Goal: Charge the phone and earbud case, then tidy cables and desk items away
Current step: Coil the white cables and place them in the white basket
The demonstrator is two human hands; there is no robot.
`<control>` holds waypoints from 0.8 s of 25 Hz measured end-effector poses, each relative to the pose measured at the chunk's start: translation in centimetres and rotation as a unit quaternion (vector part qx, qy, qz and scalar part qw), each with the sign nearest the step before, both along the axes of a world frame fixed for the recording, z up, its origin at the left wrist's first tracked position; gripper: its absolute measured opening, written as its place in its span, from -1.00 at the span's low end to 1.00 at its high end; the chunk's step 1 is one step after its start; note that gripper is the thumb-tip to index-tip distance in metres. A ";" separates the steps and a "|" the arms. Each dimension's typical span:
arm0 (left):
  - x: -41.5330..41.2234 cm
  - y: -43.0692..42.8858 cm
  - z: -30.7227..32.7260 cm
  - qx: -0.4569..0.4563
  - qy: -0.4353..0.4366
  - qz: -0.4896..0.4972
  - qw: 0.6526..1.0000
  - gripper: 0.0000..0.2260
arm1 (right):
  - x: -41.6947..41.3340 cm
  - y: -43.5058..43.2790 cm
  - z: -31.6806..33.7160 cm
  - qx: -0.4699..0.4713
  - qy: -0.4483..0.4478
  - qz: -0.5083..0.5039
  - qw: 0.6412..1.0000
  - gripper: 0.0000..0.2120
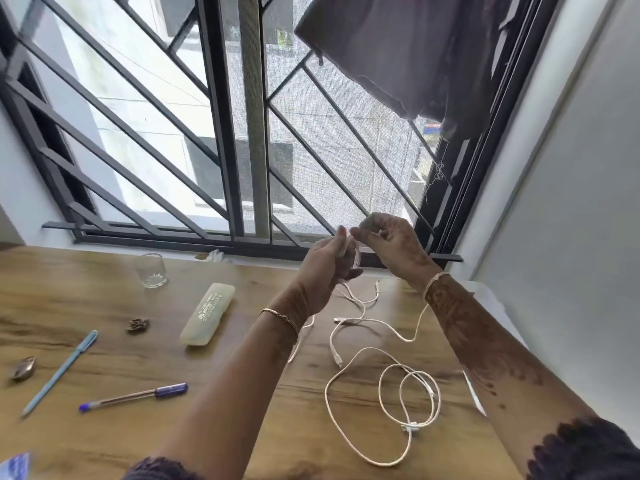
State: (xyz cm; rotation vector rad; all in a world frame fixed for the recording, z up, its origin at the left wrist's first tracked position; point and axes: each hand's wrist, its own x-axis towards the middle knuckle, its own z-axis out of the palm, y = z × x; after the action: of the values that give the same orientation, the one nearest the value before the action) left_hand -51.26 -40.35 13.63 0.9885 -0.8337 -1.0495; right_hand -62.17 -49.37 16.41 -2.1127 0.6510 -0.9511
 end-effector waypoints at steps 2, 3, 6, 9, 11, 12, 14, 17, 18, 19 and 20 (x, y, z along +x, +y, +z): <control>-0.3 0.3 0.7 -0.015 0.093 -0.016 0.995 -0.64 | 0.2 0.4 -0.8 0.032 -0.019 -0.013 0.999 -0.79; -0.4 0.3 0.9 -0.023 0.140 -0.016 0.990 -0.64 | 0.3 0.6 -1.3 0.045 -0.022 -0.022 0.999 -0.78; -0.6 -0.2 1.4 -0.051 0.242 -0.009 0.969 -0.65 | 0.6 1.7 -1.9 0.074 -0.021 -0.036 0.996 -0.82; -0.9 -0.7 2.1 -0.080 0.274 -0.013 0.958 -0.65 | 0.8 2.5 -1.1 0.105 -0.016 -0.034 0.994 -0.74; -1.1 -0.8 2.6 -0.090 0.279 -0.016 0.956 -0.64 | 0.7 2.7 -0.2 0.135 -0.001 -0.026 0.990 -0.71; -1.1 -0.9 2.8 -0.092 0.281 -0.013 0.955 -0.64 | 0.5 2.9 0.3 0.155 0.010 -0.016 0.988 -0.70; -1.0 -1.1 2.9 -0.091 0.298 -0.005 0.950 -0.65 | 0.2 3.1 1.2 0.203 0.032 0.010 0.979 -0.72; -0.6 -1.5 3.1 -0.106 0.344 0.010 0.933 -0.67 | -0.3 3.4 2.2 0.280 0.024 0.037 0.959 -0.78; -0.4 -1.8 3.1 -0.111 0.359 0.020 0.927 -0.68 | -0.4 3.6 2.3 0.297 0.027 0.042 0.954 -0.79; -0.3 -2.0 3.3 -0.114 0.369 0.033 0.922 -0.69 | -0.4 3.8 2.2 0.311 0.036 0.047 0.949 -0.80; 0.0 -2.3 3.3 -0.115 0.374 0.048 0.919 -0.70 | -0.5 4.1 2.0 0.319 0.050 0.053 0.945 -0.82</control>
State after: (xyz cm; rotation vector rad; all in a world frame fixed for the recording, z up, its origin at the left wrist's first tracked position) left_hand -51.31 -42.62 16.96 0.3584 -0.2572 -1.0991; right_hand -62.65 -45.32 18.44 -1.5978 0.7635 -0.4809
